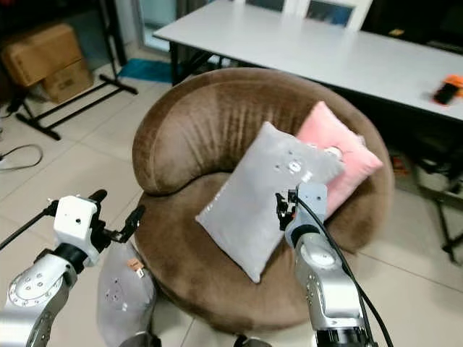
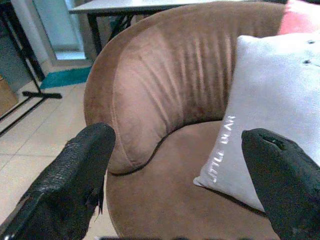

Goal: Move the pillow to the sofa from floor

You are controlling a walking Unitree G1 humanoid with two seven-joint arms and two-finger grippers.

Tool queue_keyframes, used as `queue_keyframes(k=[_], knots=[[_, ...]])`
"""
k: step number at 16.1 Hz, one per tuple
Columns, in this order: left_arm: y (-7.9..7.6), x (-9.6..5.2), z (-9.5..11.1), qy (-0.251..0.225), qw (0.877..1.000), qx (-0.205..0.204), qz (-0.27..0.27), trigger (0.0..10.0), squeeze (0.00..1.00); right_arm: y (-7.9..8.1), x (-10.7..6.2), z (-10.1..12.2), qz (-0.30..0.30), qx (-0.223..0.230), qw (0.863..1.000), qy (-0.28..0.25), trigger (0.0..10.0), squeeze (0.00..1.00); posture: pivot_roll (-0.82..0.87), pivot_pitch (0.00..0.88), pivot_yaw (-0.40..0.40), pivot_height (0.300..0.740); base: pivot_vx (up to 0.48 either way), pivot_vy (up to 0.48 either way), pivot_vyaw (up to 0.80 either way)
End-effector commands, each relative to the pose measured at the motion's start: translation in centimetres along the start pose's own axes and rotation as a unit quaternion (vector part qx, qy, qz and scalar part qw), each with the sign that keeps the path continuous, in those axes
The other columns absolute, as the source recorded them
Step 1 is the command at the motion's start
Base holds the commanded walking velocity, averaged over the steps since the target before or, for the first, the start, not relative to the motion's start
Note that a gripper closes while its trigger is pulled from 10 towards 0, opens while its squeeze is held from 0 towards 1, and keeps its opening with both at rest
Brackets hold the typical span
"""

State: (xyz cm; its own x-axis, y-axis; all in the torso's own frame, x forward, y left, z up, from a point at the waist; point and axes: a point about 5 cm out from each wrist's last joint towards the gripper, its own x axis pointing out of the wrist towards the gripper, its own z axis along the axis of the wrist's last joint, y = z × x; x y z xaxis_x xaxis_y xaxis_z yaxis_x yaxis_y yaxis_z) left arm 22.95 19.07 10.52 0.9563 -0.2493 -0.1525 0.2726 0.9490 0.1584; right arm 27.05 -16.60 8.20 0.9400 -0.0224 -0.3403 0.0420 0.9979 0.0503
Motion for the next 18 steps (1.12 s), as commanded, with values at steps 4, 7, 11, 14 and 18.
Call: queue_keyframes(k=[4, 7, 11, 14, 18], knots=[[0.33, -0.20, 0.12, -0.004, 0.999, 0.016, 0.029, 10.0, 0.00, -0.52, -0.10, 0.03, -0.011, -0.038, 0.999, 0.008, 10.0, 0.00, -0.01, 0.000, -0.057, 0.740, 0.000, 0.000, 0.00], [0.31, -0.32, -0.09, -0.001, 0.999, 0.010, 0.034, 10.0, 0.00, -0.42, -0.15, -0.02, -0.004, -0.036, 0.999, 0.011, 10.0, 0.00, -0.01, 0.000, -0.061, 0.740, 0.000, 0.000, 0.00], [0.24, -0.42, -0.21, -0.002, 0.999, 0.008, 0.040, 10.0, 0.00, 0.33, -0.09, 0.17, 0.034, -0.061, 0.997, 0.009, 10.0, 0.00, -0.01, 0.000, -0.070, 0.740, 0.000, 0.000, 0.00], [0.34, -0.54, -0.27, 0.000, 0.999, 0.008, 0.044, 10.0, 0.00, 0.36, -0.17, -0.27, 0.032, -0.043, 0.998, 0.022, 10.0, 0.00, 0.00, 0.000, -0.074, 0.740, 0.000, 0.250, 0.00], [0.67, -0.56, -0.08, -0.005, 0.998, 0.019, 0.051, 10.0, 0.00, 0.28, -0.15, -0.58, 0.025, -0.025, 0.999, 0.024, 10.0, 0.00, 0.01, 0.000, -0.075, 0.740, 0.000, 0.296, 0.00]])
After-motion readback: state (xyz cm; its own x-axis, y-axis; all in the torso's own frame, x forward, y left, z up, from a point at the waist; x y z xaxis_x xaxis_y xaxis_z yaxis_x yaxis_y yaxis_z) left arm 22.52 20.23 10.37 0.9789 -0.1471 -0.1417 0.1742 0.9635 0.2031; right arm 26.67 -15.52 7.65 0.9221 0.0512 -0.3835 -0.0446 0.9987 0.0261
